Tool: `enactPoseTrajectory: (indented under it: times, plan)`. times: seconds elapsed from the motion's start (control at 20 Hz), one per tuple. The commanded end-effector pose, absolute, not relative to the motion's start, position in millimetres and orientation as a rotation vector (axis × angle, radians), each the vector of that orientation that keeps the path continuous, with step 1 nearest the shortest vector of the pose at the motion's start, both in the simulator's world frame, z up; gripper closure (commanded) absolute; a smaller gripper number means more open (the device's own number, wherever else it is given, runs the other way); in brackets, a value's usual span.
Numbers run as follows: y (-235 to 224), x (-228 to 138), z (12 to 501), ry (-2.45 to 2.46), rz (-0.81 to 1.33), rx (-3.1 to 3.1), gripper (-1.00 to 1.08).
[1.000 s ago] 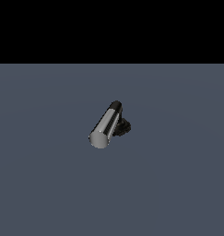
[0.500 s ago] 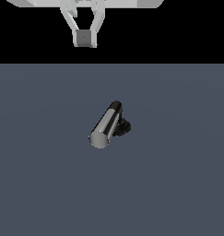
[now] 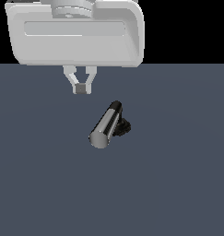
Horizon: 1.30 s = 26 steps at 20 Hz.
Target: Turn on the faucet by rotating a designated handle.
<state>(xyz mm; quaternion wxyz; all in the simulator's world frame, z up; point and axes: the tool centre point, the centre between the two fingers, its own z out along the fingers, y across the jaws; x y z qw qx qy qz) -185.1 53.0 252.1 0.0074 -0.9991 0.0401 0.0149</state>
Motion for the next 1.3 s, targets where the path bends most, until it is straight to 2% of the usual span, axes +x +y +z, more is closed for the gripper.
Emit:
enactPoseTrajectory:
  times: [0.0,0.7,1.25]
  plan:
    - [57,-178,234,0.137,0.040,-3.124,1.08]
    - [78,-139,144,0.196,0.012,-3.127,1.08]
    - [84,-122,112,0.219,0.001,-3.132,1.08]
